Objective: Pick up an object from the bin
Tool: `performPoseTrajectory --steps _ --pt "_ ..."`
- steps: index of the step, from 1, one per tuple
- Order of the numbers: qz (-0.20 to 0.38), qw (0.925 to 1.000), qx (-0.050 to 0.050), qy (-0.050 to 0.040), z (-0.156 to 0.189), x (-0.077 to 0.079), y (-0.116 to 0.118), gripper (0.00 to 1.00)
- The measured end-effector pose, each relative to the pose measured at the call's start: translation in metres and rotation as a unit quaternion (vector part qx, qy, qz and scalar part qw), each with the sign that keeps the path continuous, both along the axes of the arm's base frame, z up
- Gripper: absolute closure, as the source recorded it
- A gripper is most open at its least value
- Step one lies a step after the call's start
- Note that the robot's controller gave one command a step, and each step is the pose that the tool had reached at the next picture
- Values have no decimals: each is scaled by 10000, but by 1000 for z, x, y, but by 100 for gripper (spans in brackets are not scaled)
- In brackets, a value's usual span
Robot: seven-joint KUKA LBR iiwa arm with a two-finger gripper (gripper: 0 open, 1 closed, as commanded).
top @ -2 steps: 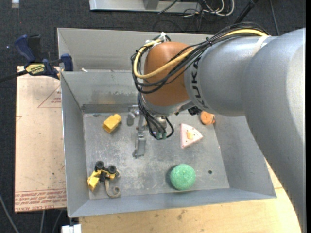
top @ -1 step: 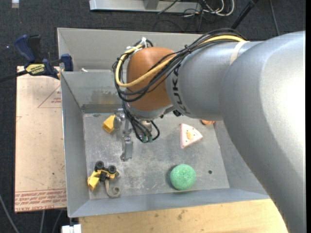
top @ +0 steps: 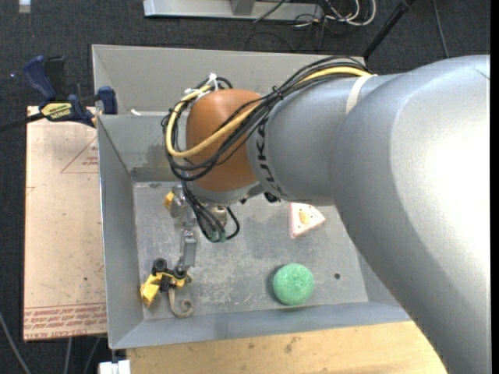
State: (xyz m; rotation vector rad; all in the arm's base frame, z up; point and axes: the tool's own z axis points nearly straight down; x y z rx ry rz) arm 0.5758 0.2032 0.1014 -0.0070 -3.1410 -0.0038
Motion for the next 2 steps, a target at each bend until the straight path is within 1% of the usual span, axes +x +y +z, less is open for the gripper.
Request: performPoseTrajectory --steps 1,2 --pt "-733 9973 -1 -12 -12 -9 6 0" --pt "58 10000 15 -65 -23 -57 9 0"
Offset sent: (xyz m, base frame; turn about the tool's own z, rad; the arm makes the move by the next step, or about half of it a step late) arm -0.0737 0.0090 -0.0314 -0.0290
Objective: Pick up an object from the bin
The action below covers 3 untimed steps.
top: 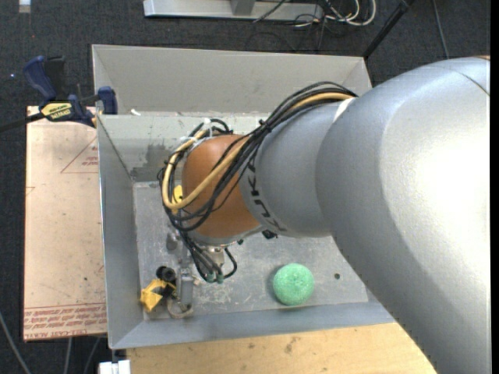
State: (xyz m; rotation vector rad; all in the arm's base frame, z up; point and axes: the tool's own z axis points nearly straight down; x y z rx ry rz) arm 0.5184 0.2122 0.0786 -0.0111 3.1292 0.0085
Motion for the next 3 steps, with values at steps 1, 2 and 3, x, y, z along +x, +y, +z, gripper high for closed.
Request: performPoseTrajectory --steps 1,2,3 --pt "873 9962 -26 52 -8 2 13 100" --pt "1008 9949 -25 46 -9 11 15 100" --pt "979 9952 -23 49 -9 16 13 100"
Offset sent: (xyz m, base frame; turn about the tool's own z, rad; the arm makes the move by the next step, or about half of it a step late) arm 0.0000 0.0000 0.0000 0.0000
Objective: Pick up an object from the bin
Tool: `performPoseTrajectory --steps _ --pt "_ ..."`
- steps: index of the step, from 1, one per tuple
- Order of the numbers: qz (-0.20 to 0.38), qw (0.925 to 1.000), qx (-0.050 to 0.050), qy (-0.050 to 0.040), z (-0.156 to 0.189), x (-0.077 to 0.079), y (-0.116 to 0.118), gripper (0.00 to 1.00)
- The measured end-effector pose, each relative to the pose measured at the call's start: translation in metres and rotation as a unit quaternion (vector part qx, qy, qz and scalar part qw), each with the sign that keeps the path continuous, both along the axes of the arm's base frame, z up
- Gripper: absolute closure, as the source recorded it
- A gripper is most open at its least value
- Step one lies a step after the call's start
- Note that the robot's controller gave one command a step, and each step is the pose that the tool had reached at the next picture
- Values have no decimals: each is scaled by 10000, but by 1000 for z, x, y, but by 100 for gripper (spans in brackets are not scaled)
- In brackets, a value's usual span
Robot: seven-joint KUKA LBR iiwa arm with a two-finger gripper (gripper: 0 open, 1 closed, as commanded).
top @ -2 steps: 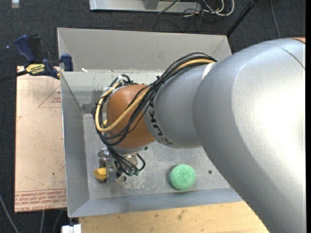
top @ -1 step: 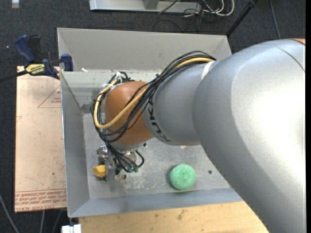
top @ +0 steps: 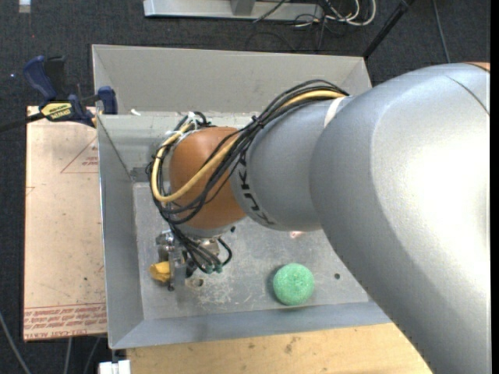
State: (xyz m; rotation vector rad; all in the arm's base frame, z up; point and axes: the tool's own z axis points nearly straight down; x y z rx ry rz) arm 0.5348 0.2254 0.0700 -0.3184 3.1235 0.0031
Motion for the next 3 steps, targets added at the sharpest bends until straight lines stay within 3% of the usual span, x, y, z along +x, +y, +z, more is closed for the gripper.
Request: performPoseTrajectory --steps 1,2,3 --pt "41 10000 -2 -1 2 38 -9 100" --pt "8 10000 -2 8 0 -10 -5 100" --pt "5 10000 -2 7 0 -10 -5 100"
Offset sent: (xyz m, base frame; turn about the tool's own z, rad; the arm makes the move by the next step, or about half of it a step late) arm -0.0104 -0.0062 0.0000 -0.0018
